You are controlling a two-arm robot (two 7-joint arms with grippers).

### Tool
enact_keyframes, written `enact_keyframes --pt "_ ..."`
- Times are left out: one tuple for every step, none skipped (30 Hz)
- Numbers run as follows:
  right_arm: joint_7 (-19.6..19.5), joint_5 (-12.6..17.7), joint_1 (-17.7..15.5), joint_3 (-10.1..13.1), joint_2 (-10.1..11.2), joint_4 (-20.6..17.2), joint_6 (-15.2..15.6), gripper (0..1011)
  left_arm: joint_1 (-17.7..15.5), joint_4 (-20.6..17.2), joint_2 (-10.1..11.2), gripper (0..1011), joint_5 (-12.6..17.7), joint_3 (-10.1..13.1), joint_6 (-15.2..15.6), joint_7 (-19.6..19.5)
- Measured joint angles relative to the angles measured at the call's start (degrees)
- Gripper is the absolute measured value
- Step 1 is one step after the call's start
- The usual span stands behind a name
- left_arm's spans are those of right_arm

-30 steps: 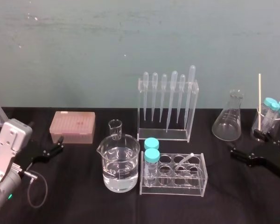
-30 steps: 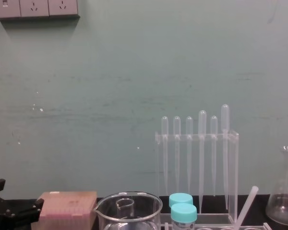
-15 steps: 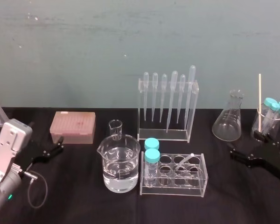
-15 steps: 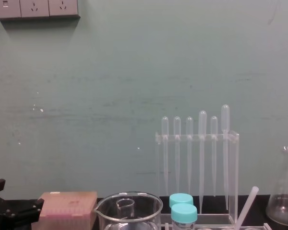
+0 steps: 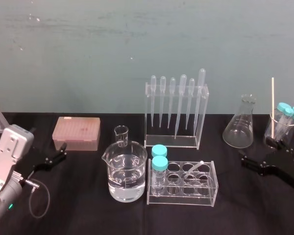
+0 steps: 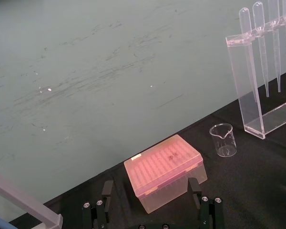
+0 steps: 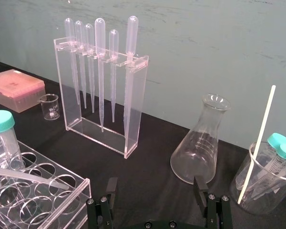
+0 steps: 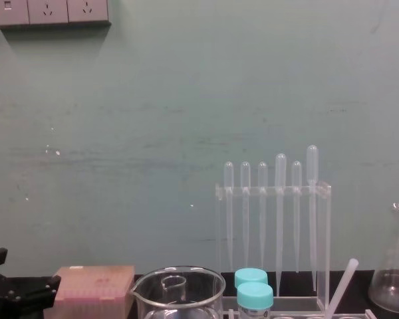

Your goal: Pick up the stirring rod with one hand, then place it down.

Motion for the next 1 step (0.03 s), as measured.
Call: enact_keyframes --pt "0.0 0.0 0.0 0.0 0.0 0.0 0.0 1003 0.0 0.0 0.0 1000 0.0 0.0 0.0 0.0"
